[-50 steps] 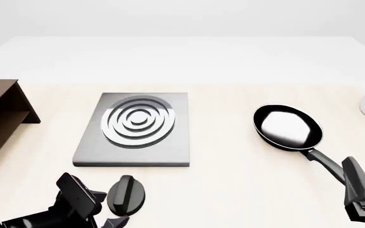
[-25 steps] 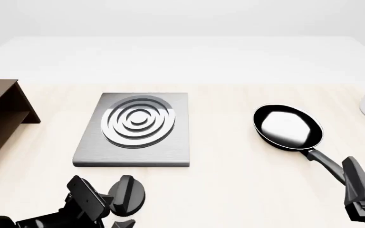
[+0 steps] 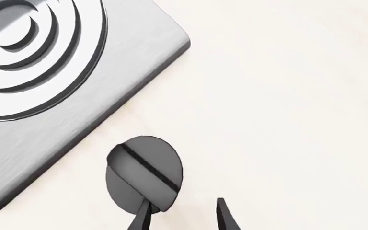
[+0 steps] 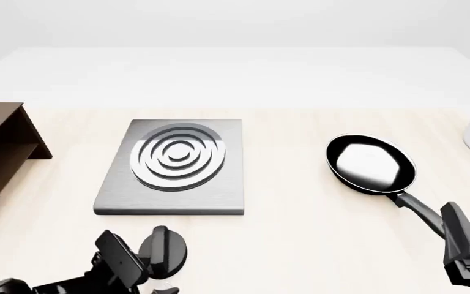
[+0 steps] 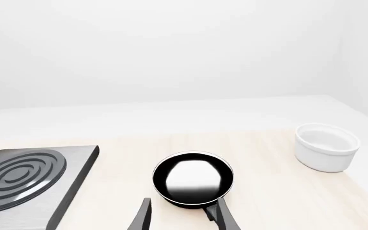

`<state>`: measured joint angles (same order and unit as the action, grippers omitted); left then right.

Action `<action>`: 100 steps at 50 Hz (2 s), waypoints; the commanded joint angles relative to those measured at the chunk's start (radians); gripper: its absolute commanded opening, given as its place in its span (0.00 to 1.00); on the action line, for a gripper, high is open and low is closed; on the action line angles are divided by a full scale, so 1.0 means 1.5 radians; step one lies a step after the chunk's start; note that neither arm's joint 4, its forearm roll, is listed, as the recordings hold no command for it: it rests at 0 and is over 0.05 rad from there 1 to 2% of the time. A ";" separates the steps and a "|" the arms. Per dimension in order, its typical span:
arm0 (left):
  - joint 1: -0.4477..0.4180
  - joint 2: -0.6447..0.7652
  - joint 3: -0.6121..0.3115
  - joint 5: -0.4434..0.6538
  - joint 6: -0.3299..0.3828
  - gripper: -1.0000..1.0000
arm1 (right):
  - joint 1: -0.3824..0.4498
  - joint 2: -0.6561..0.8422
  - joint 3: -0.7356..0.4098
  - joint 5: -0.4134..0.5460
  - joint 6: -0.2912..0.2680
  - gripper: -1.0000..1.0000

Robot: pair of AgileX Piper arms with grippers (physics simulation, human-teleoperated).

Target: Turn on the stove and put the frying pan on it.

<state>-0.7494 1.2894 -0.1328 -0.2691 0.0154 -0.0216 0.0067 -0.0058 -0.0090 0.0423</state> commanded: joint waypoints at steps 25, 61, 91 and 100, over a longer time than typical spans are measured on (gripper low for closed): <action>-0.032 0.015 -0.061 0.033 0.001 1.00 | 0.003 -0.004 0.000 0.002 -0.010 1.00; -0.131 -0.220 -0.140 0.279 -0.027 1.00 | 0.003 -0.004 0.000 0.001 -0.008 1.00; 0.222 -0.859 -0.067 0.560 0.110 1.00 | 0.004 0.007 0.000 0.007 -0.020 1.00; 0.303 -0.860 0.020 0.442 0.127 1.00 | 0.001 0.052 0.001 -0.021 -0.016 1.00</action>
<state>-0.4358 0.0808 -0.2198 0.4946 0.1886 -0.0222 0.0345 -0.0058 -0.0106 0.0304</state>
